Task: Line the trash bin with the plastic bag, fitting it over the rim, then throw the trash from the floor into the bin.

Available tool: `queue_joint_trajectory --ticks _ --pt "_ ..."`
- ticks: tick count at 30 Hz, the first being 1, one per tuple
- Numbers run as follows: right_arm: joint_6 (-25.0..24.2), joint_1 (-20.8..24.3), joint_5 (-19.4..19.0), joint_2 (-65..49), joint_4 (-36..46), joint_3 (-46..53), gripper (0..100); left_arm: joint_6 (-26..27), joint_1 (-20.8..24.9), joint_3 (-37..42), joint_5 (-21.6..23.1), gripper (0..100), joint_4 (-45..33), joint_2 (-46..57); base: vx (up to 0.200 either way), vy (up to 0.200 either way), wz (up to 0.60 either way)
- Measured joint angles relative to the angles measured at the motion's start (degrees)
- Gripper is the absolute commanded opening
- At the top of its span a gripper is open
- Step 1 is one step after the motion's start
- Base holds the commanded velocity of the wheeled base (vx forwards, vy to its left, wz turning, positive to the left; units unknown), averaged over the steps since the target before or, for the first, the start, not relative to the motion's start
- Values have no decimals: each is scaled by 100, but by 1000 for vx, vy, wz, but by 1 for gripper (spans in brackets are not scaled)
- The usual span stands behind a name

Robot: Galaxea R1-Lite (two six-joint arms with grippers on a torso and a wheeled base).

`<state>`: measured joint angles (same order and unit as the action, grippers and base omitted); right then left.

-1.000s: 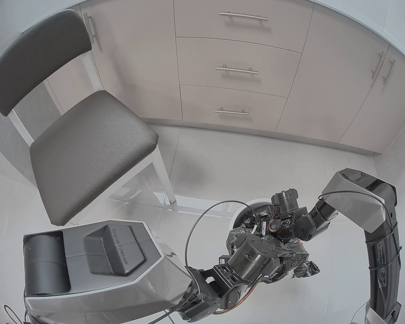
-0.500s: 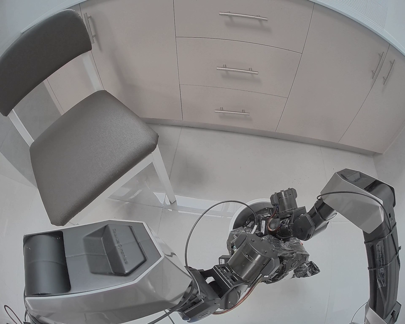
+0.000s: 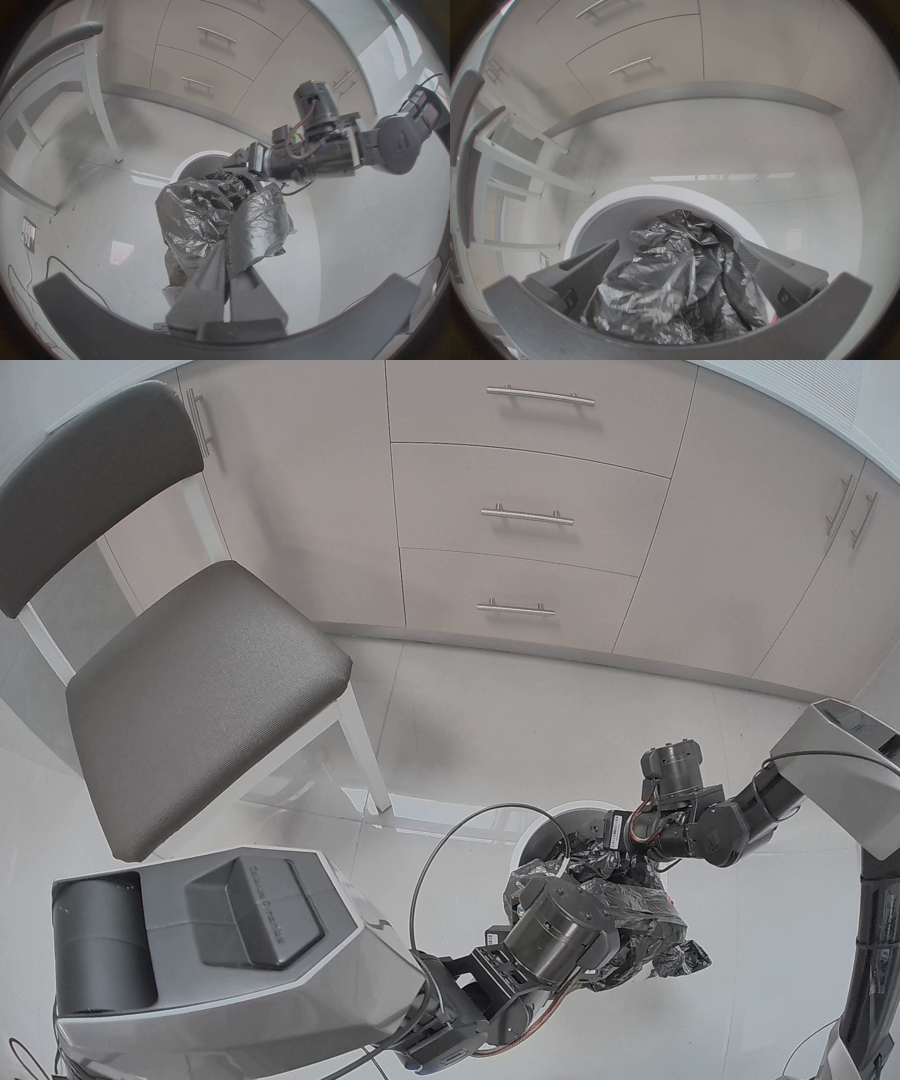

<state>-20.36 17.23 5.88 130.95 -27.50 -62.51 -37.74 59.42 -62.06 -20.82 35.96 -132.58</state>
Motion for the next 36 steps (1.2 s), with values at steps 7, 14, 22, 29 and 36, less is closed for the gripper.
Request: queue_joint_trajectory --ticks 7,14,22,29,36 --pt "-477 -59 -372 -744 46 405 100 -41 -7 -6 0 0 -2 1 0 0 0" --pt "-378 -166 -641 -1777 16 1337 100 -74 -24 -28 -9 0 -6 -5 0 0 0" --pt "13 -94 -1014 -3076 -17 3129 100 -143 -105 -135 -26 0 -46 -27 0 0 0" --pt "154 22 -957 -3744 -709 4515 100 -249 -179 -266 -37 0 -96 -29 0 0 0" --pt "197 234 -218 -3156 -2097 4808 100 -418 -200 -452 -39 0 -104 -11 0 0 0"
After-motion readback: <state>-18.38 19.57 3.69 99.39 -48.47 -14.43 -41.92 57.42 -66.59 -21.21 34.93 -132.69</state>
